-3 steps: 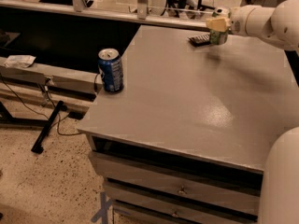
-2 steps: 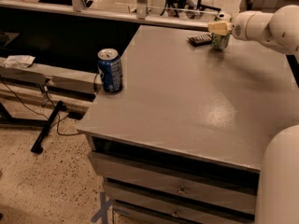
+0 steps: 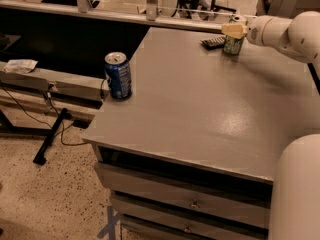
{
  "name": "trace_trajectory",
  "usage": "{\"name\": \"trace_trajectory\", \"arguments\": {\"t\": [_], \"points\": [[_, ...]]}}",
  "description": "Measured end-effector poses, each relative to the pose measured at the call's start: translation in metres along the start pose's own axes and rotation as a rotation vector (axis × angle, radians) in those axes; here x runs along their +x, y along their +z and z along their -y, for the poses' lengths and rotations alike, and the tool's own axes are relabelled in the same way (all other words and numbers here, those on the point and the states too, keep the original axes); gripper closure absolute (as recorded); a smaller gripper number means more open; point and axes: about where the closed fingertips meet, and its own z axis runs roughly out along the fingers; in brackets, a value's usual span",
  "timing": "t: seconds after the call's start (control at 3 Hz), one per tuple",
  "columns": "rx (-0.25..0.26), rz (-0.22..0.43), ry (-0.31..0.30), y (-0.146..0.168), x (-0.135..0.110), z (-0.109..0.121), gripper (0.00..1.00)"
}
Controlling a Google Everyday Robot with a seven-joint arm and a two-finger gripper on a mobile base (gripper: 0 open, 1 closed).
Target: Move green can near rxbar chocolate
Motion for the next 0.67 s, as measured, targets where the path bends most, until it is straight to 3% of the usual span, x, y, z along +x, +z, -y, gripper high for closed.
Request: {"name": "trace_trajectory", "arguments": {"t": [0.67], "points": [[-0.001, -0.004, 0.013, -0.0058, -0.002, 0.0016, 0.0]]}}
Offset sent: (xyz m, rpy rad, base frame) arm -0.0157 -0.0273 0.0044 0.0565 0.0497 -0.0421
